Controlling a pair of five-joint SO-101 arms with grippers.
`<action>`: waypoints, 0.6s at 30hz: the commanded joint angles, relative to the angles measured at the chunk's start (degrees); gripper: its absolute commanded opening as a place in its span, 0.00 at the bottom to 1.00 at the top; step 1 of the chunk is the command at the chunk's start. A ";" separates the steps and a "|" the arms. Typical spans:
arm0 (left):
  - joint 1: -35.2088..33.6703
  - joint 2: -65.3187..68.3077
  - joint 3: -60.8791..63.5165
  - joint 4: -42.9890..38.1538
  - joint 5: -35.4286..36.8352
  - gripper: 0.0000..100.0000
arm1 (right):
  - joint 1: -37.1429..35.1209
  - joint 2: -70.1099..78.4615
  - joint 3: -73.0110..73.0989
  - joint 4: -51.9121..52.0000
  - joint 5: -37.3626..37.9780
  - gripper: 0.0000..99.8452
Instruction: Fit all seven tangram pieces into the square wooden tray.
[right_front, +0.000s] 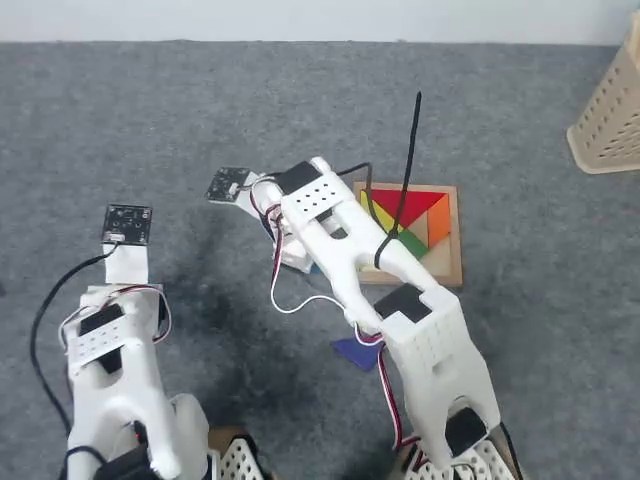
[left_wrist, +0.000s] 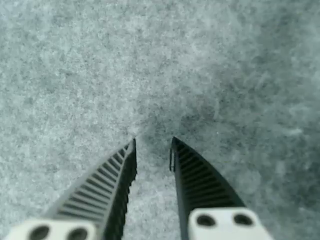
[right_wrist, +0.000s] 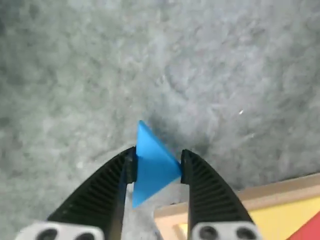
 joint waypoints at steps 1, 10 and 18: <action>0.00 0.09 -2.33 -0.53 0.00 0.11 | 1.10 -11.56 3.08 1.01 -0.35 0.05; 0.00 0.09 -2.33 -0.53 0.00 0.11 | 7.16 -34.15 34.46 -13.49 10.90 0.05; 0.00 0.09 -2.33 -0.53 0.00 0.11 | 15.25 -35.47 38.95 -18.95 22.07 0.05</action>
